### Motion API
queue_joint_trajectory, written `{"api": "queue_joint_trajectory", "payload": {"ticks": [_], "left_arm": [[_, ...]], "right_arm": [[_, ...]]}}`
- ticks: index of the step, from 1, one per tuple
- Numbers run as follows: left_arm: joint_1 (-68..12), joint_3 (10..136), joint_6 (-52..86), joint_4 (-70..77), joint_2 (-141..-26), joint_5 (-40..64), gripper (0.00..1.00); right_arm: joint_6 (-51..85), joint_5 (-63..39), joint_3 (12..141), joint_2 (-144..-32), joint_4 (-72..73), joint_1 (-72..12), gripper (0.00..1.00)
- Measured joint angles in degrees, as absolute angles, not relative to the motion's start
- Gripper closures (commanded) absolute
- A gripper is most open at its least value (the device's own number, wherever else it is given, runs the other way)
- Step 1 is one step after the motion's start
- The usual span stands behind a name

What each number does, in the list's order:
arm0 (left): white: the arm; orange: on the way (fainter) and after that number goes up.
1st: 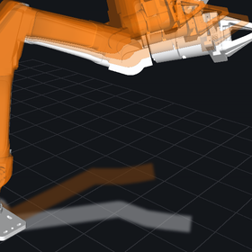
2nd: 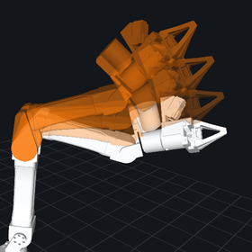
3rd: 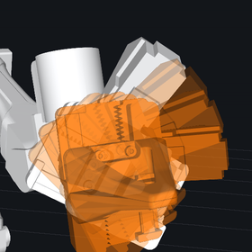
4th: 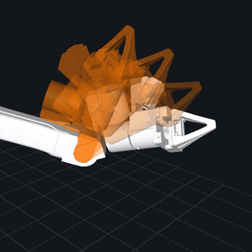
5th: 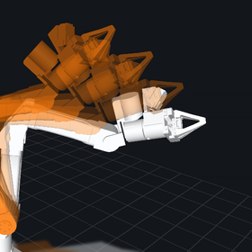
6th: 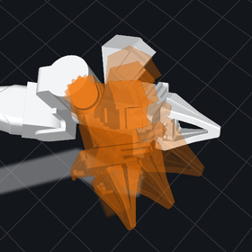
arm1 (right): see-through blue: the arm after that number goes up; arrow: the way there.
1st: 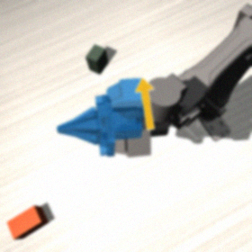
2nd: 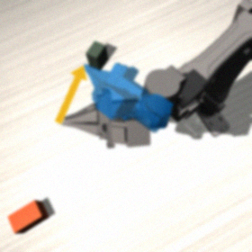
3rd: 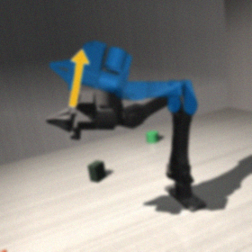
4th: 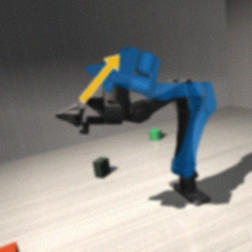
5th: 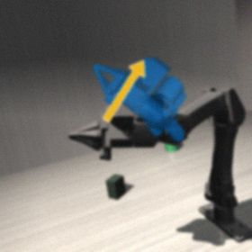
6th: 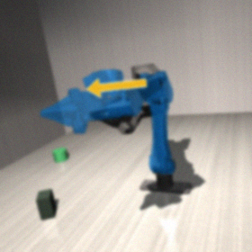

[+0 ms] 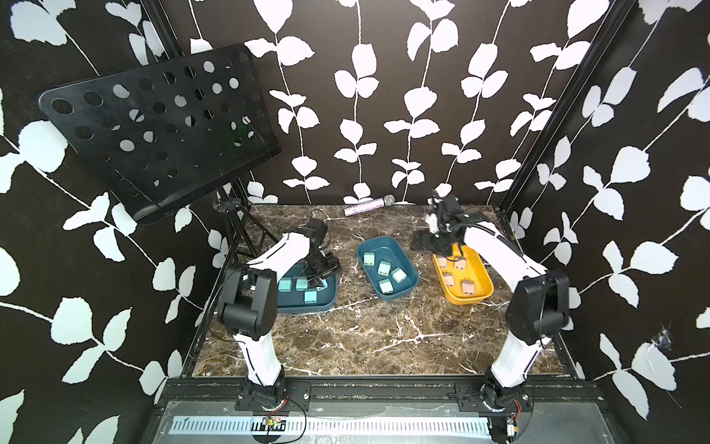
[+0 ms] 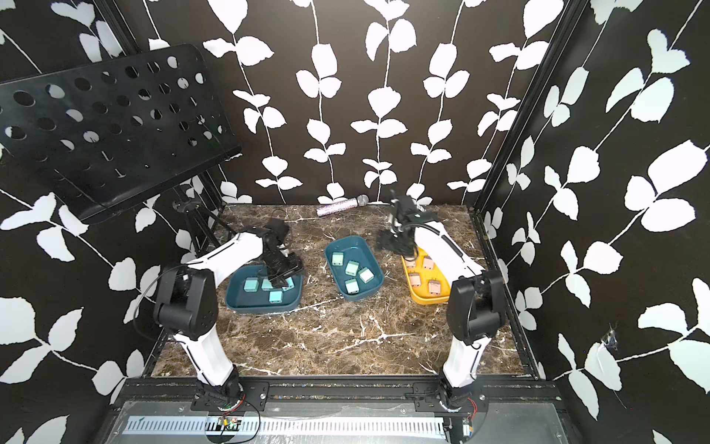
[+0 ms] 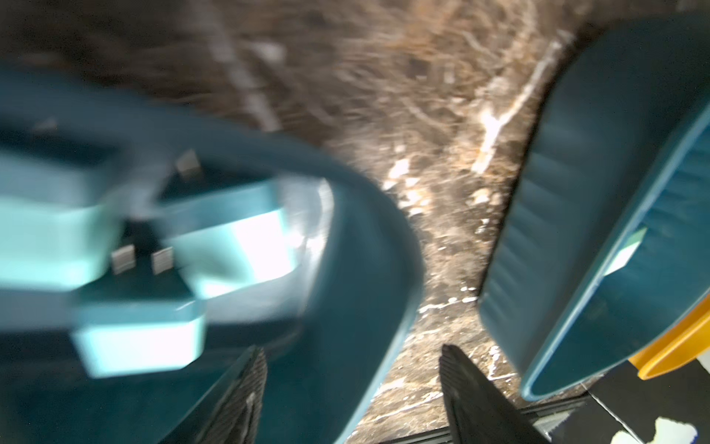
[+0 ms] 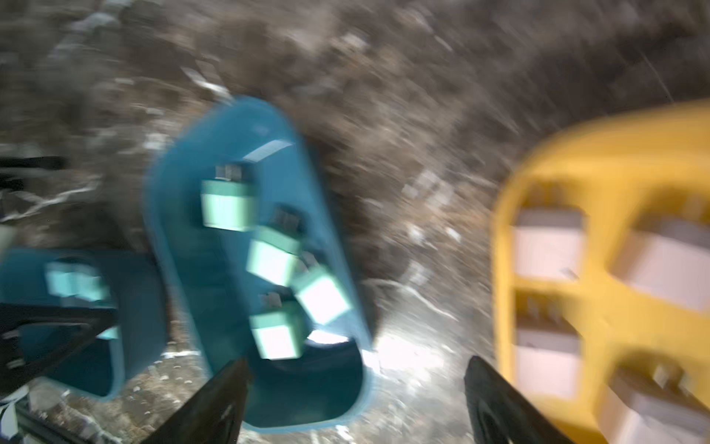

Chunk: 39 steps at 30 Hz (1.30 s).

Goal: Place the plugs by color into the storage box
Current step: Place the plug in the storage box, then move the storage box to the center of the board.

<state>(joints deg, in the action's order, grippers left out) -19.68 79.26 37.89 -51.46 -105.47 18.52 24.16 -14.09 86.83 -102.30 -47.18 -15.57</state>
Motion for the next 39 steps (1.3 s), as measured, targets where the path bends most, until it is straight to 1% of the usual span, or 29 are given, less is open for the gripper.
{"api": "queue_joint_trajectory", "payload": {"ticks": [4,8,11,16,19,24,27,31,34,37,39], "left_arm": [[-23.2,81.0,38.0,-49.2,-109.6,19.8,0.25],[-25.6,84.8,40.0,-47.3,-114.5,21.5,0.25],[-26.6,91.0,42.2,-45.9,-119.3,23.0,0.25],[-27.4,105.3,45.8,-44.2,-127.8,25.1,0.25],[-27.6,110.2,47.5,-42.5,-129.8,26.1,0.25],[-27.0,111.2,46.4,-44.6,-128.9,25.6,0.25],[-25.4,106.7,44.2,-47.3,-125.1,24.3,0.25],[-19.2,99.1,41.3,-50.8,-115.9,21.5,0.25],[-13.5,97.8,37.4,-53.9,-110.1,18.3,0.25],[-9.4,97.8,32.4,-56.5,-107.0,14.3,0.25],[-9.2,97.7,29.4,-58.0,-107.0,12.7,0.25]], "right_arm": [[24.1,-14.2,79.4,-102.3,-47.2,-10.9,0.13],[24.1,-16.1,77.8,-102.3,-46.8,-8.9,0.13],[24.5,-18.3,77.8,-103.1,-44.9,-7.9,0.13],[26.4,-22.0,78.4,-106.9,-41.8,-7.4,0.13],[27.8,-24.8,79.8,-109.1,-39.9,-7.3,0.13],[30.7,-28.2,81.4,-112.5,-36.0,-7.3,0.14],[33.8,-29.9,81.4,-114.2,-33.4,-7.5,0.14],[37.4,-30.8,82.9,-115.6,-31.6,-8.8,0.14],[39.2,-30.6,86.3,-117.2,-30.5,-11.1,0.14],[41.2,-30.9,88.8,-118.6,-28.6,-13.5,0.14],[42.3,-31.3,89.4,-119.0,-27.6,-14.5,0.14]]}}
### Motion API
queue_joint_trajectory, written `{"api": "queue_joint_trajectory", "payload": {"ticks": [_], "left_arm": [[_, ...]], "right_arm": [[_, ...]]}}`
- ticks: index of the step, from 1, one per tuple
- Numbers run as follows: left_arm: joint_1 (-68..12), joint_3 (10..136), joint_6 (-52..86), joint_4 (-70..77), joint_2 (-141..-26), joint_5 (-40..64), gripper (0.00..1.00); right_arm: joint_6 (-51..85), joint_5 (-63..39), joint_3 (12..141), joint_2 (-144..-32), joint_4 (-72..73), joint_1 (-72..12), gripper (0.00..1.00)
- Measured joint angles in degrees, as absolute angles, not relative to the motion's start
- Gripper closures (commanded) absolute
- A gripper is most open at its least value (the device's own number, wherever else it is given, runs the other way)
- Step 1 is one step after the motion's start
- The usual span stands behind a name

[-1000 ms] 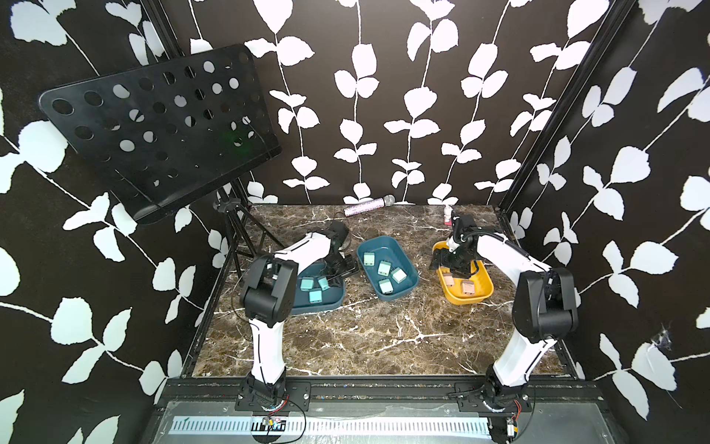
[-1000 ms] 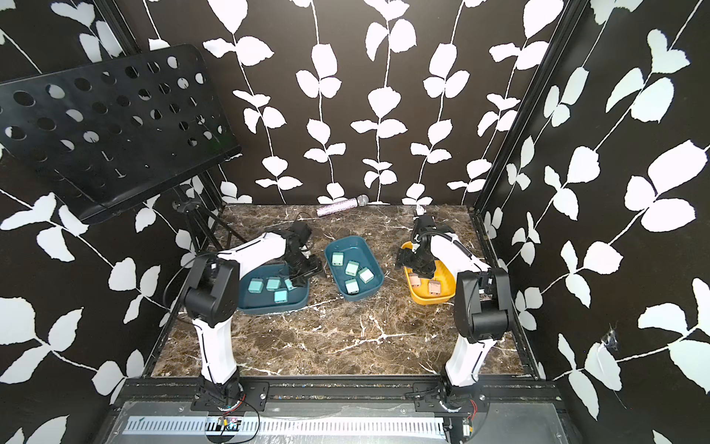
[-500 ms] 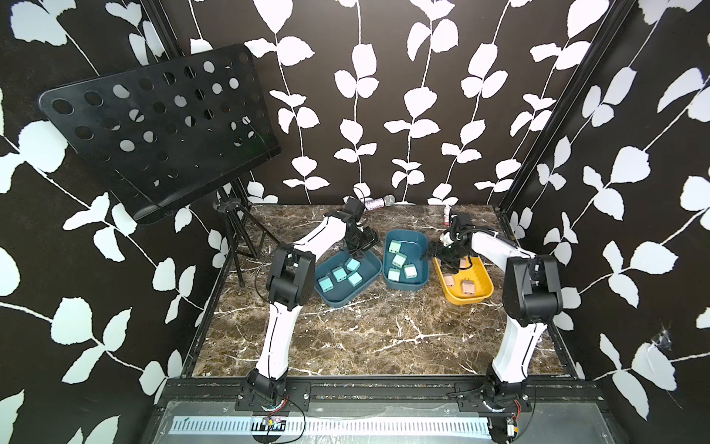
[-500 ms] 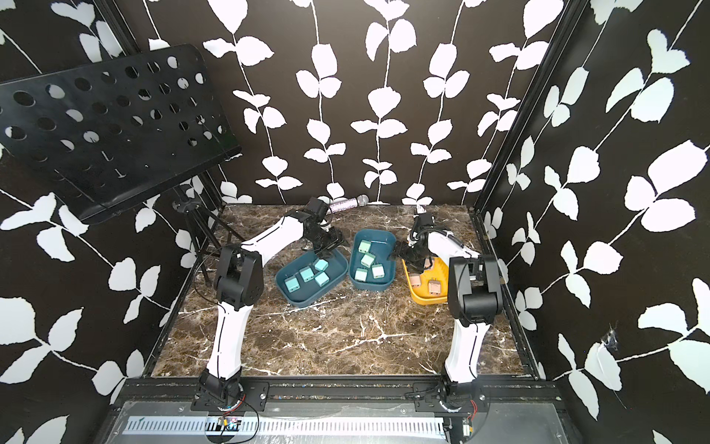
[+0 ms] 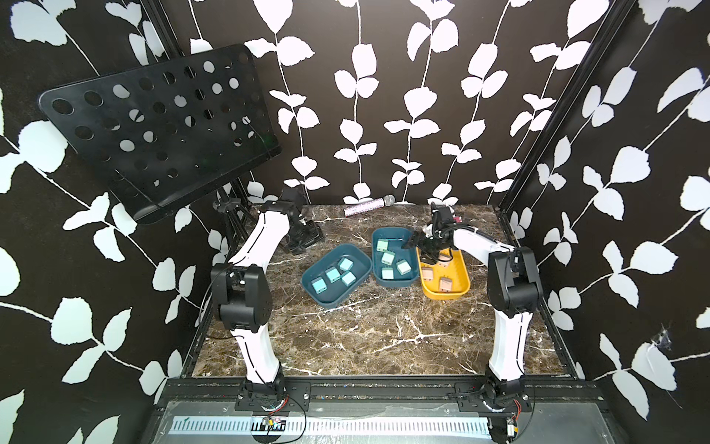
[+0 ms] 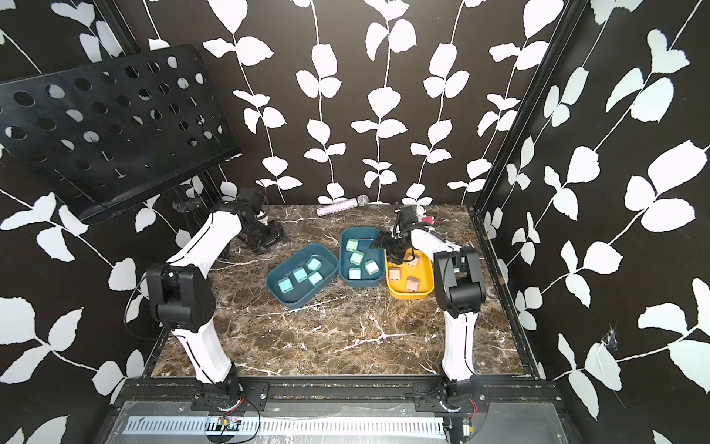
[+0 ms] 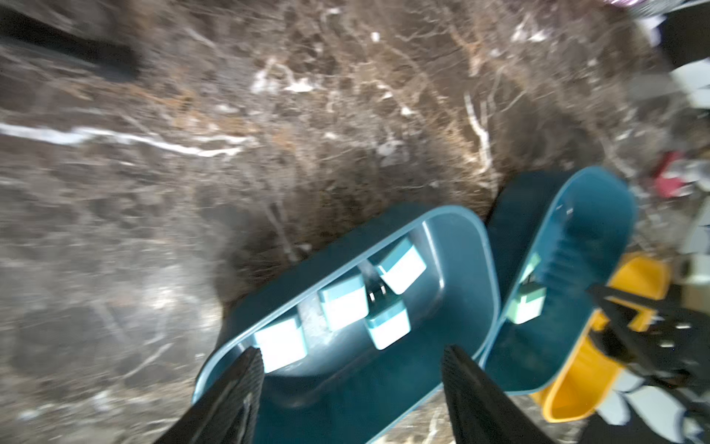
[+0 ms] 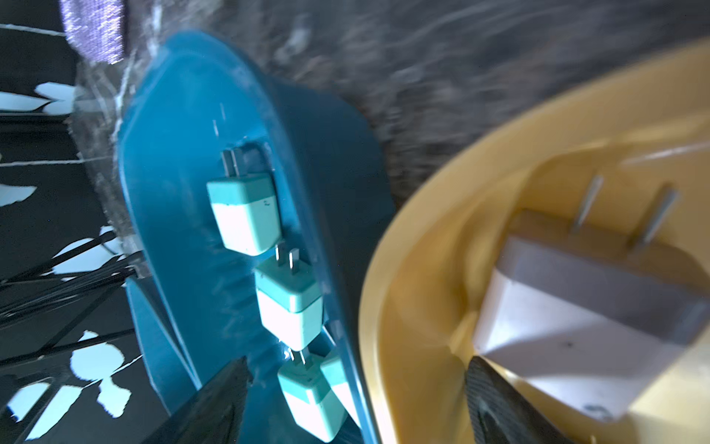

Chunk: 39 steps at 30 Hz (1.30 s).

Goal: Place the plugs by color into the storage box
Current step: Move the storage box to the center of the board, then adjust the storage box at the center of the board.

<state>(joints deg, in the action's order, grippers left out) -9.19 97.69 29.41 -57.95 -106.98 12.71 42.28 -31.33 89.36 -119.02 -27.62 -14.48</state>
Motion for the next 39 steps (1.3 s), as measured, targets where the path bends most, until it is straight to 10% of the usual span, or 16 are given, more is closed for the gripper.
{"api": "queue_joint_trajectory", "payload": {"ticks": [39], "left_arm": [[-10.6,95.5,3.8,-58.0,-113.1,3.6,0.23]], "right_arm": [[21.0,-19.9,83.9,-104.9,-49.9,-0.2,0.11]]}}
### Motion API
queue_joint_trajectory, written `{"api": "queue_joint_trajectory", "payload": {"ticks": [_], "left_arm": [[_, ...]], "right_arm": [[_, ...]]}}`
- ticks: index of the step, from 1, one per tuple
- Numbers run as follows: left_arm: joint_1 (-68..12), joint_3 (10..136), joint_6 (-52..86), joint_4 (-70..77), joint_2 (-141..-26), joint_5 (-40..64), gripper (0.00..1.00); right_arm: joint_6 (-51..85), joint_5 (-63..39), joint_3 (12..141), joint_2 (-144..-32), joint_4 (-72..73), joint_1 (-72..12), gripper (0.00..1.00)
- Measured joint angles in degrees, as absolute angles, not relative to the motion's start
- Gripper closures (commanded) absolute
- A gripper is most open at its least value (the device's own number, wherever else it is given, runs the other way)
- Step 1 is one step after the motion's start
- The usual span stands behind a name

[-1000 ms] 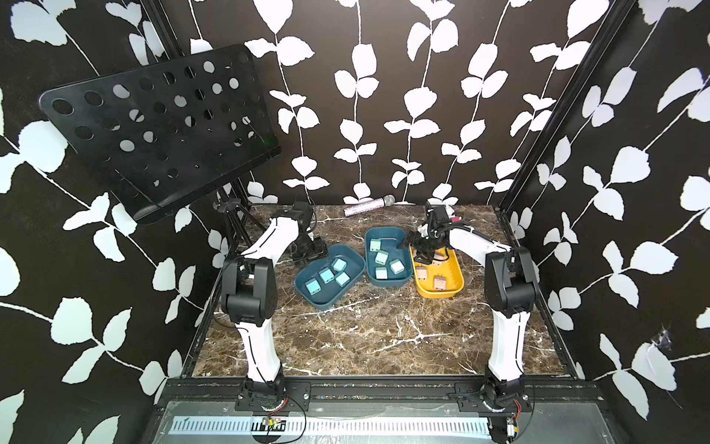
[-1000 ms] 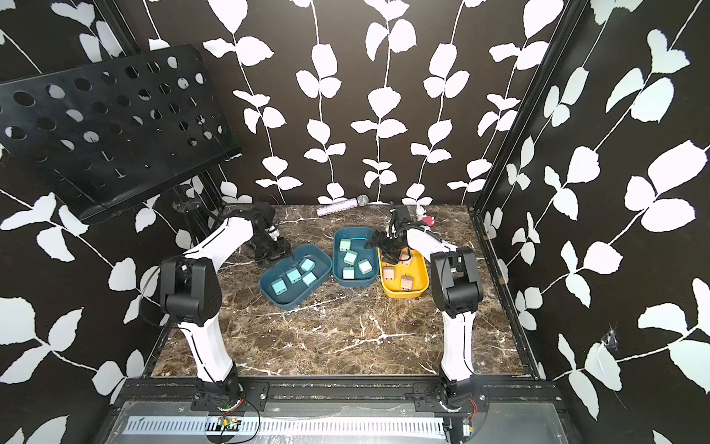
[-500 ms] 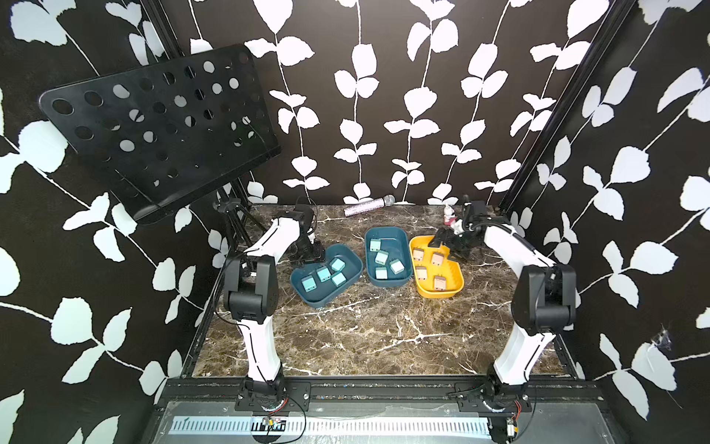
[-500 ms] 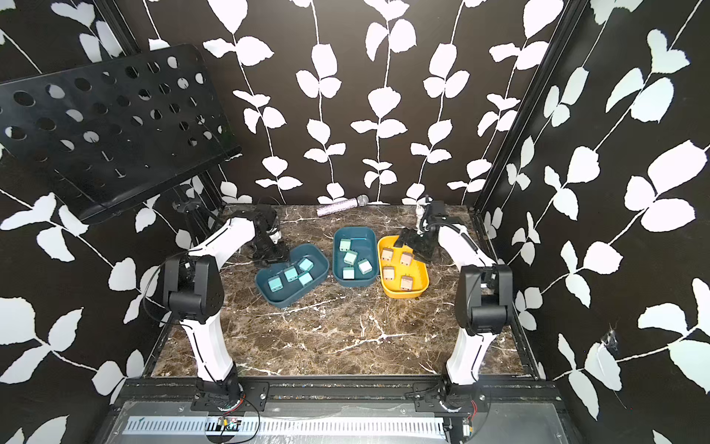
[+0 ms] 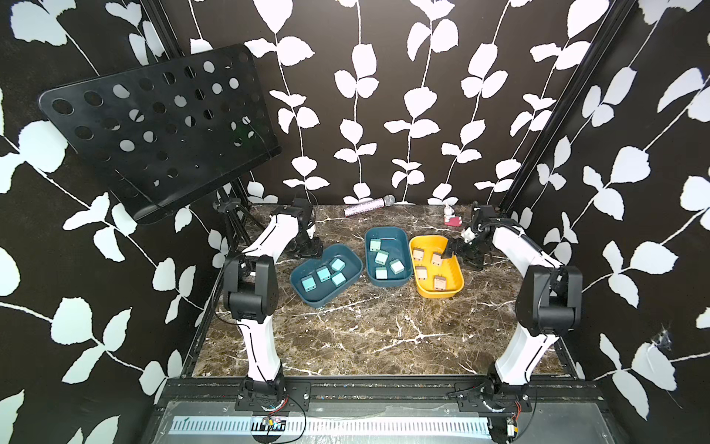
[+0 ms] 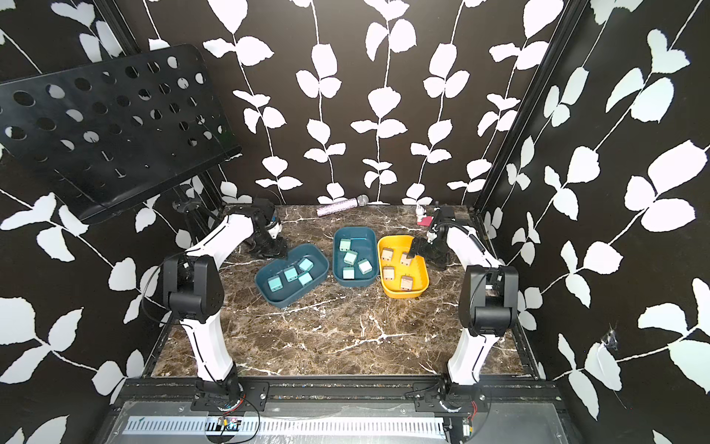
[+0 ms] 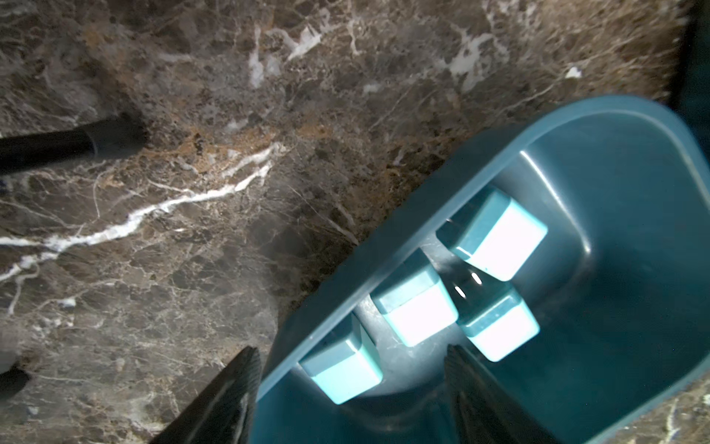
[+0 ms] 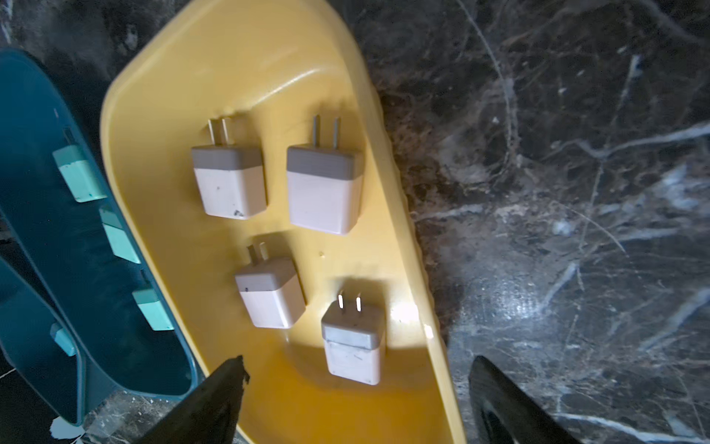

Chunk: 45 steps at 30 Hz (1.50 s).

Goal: Place the plugs by color into the storage box
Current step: Adjust the storage box at the center of the board, then reset both arms

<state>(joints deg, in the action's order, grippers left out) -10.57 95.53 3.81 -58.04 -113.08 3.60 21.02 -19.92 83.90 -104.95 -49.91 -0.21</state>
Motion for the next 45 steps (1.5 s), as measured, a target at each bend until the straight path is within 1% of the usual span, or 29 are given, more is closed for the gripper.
{"api": "queue_joint_trajectory", "payload": {"ticks": [5,9,16,20,30,32,33,34,35,40,43,45], "left_arm": [[-10.5,92.6,4.3,-56.6,-114.4,4.9,0.23],[-10.5,88.8,7.9,-55.6,-114.0,6.3,0.23],[-10.5,75.9,20.1,-51.6,-107.4,12.9,0.23],[-11.0,71.1,27.0,-48.9,-103.5,16.7,0.23],[-15.5,69.5,35.3,-46.4,-102.9,20.4,0.23],[-16.1,69.5,35.7,-46.5,-102.7,20.2,0.23],[-16.2,69.5,35.7,-46.6,-102.6,19.9,0.23],[-16.3,69.7,35.4,-47.3,-102.4,19.4,0.23],[-16.4,70.2,35.0,-48.3,-102.3,18.7,0.23],[-15.9,75.8,30.8,-53.5,-102.2,13.7,0.22],[-14.8,78.6,28.3,-54.9,-101.6,9.7,0.20],[-13.8,79.1,27.4,-55.0,-99.8,4.4,0.18]], "right_arm": [[19.7,-19.0,83.0,-104.9,-50.0,0.1,0.11],[19.2,-19.1,80.8,-105.1,-49.8,0.1,0.11],[20.8,-21.5,75.8,-105.2,-46.8,0.0,0.11],[21.7,-22.2,74.7,-105.2,-45.0,-0.9,0.11],[23.7,-22.9,72.6,-105.1,-42.9,-4.5,0.11],[23.8,-22.9,72.3,-105.1,-42.6,-4.9,0.10],[23.8,-22.9,72.2,-105.1,-42.6,-5.0,0.08],[23.9,-22.7,72.2,-105.0,-42.6,-5.0,0.02],[23.8,-22.5,72.2,-104.9,-42.7,-5.0,0.01],[22.9,-18.7,72.3,-102.0,-43.7,-4.1,0.01],[22.7,-16.0,72.2,-98.3,-44.1,-1.2,0.01],[22.7,-13.6,71.7,-95.2,-43.1,1.4,0.01]]}}
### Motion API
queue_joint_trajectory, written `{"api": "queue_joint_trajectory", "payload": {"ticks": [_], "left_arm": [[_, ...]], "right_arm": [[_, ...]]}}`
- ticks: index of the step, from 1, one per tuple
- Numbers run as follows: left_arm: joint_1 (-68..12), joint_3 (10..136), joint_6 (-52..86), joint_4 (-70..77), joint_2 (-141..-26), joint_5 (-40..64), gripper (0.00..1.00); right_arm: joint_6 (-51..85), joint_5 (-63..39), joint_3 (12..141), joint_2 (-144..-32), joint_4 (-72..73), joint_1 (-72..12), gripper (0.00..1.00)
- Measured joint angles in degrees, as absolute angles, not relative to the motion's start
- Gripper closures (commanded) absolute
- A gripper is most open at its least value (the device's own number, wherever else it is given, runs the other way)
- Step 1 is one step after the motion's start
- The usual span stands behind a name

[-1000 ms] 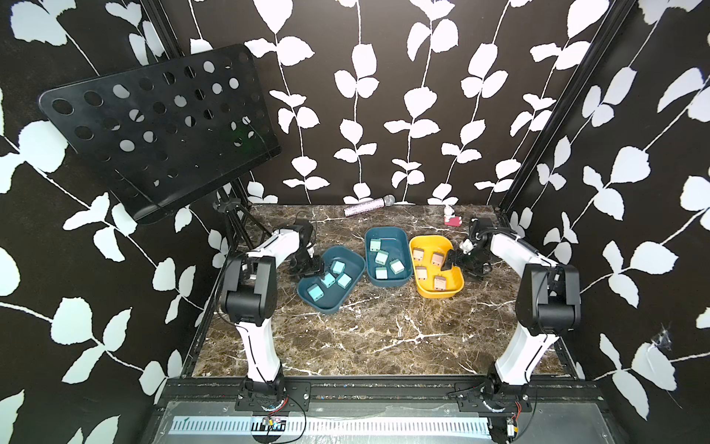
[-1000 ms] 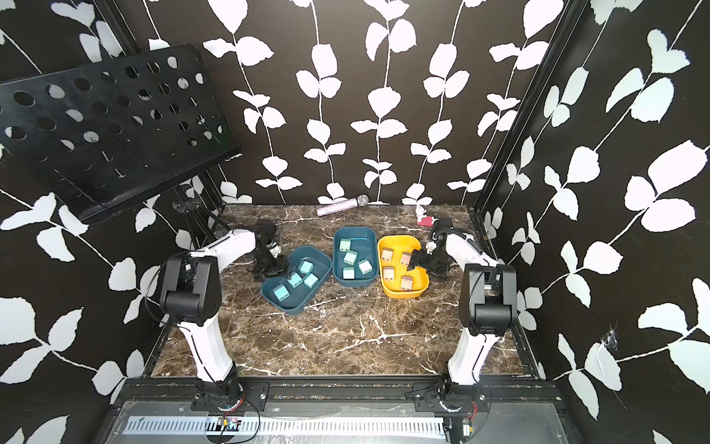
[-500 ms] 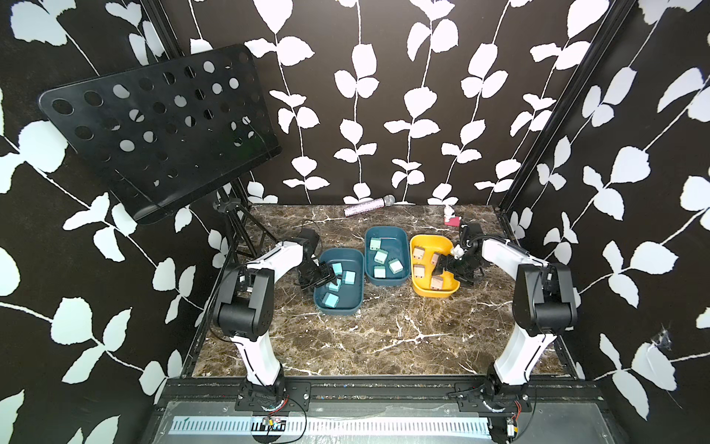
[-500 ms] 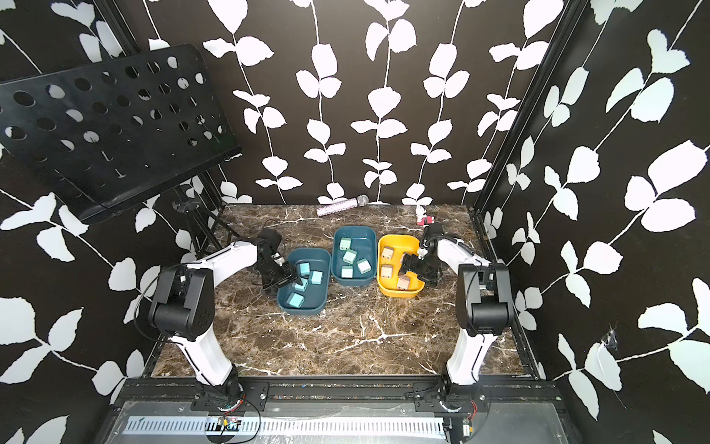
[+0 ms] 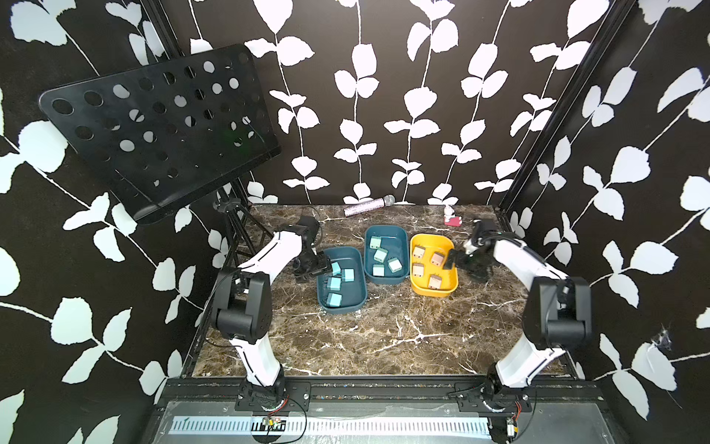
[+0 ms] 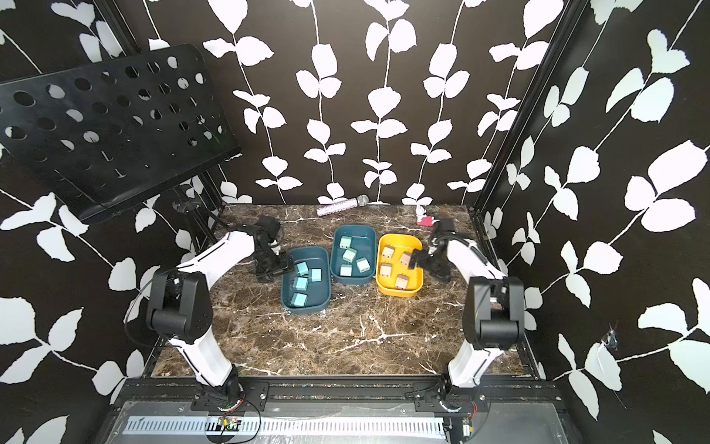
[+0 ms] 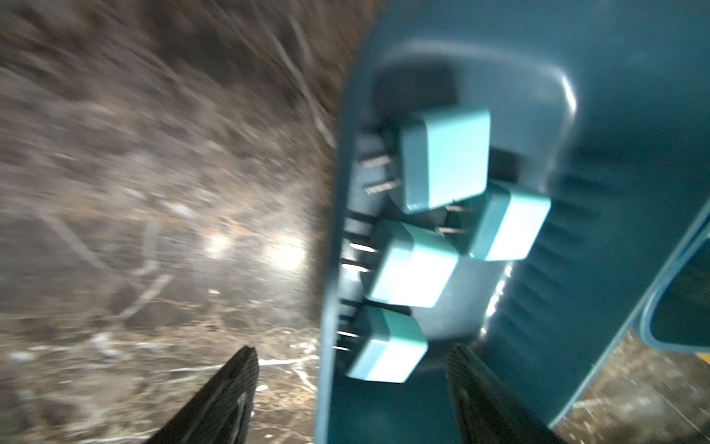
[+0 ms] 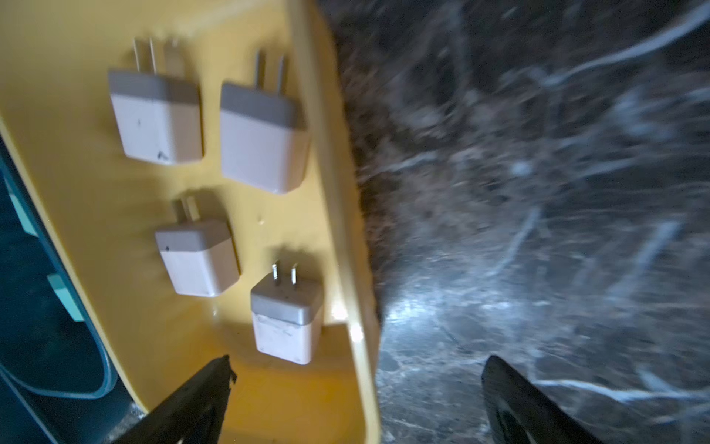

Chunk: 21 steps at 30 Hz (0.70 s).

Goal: Place the plugs by color into the storage box
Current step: Reset both arms

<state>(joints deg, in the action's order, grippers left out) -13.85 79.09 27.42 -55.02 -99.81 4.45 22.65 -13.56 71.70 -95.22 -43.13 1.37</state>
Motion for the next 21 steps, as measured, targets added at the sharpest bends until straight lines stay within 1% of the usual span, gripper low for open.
{"api": "queue_joint_trajectory", "payload": {"ticks": [3,4,5,9,11,13,15,17,19,21], "left_arm": [[-12.1,77.9,26.4,-53.0,-93.6,-4.5,0.13],[-11.7,76.8,25.8,-51.2,-90.7,-7.3,0.09],[-11.3,75.4,25.2,-49.3,-87.7,-10.3,0.02],[-10.7,67.3,18.0,-37.7,-78.5,-19.2,0.01],[-10.6,62.4,13.0,-31.5,-78.4,-22.2,0.01],[-10.0,59.9,9.4,-28.1,-83.0,-23.8,0.01],[-9.5,57.3,6.8,-22.8,-87.8,-25.1,0.01],[-9.1,51.4,4.7,-13.4,-89.8,-25.4,0.01],[-8.8,42.5,1.7,-1.1,-89.6,-24.4,0.01],[-8.4,36.6,-1.0,7.6,-89.6,-22.7,0.01]], "right_arm": [[22.5,-8.1,66.7,-87.1,-38.3,4.4,0.01],[22.2,-5.9,64.1,-83.6,-36.2,4.8,0.01],[22.0,-4.1,61.5,-80.6,-34.2,4.8,0.01],[19.9,2.5,48.1,-68.8,-22.2,4.6,0.01],[18.1,3.9,39.9,-64.1,-14.3,4.6,0.01],[16.2,5.1,31.0,-60.2,-6.4,4.5,0.01],[14.9,6.7,25.6,-58.7,-2.3,4.5,0.01],[13.9,8.3,23.3,-58.6,-0.3,4.5,0.01],[13.2,9.6,22.9,-58.8,1.3,4.5,0.01],[12.9,10.5,22.9,-58.8,3.1,4.5,0.01]]}}
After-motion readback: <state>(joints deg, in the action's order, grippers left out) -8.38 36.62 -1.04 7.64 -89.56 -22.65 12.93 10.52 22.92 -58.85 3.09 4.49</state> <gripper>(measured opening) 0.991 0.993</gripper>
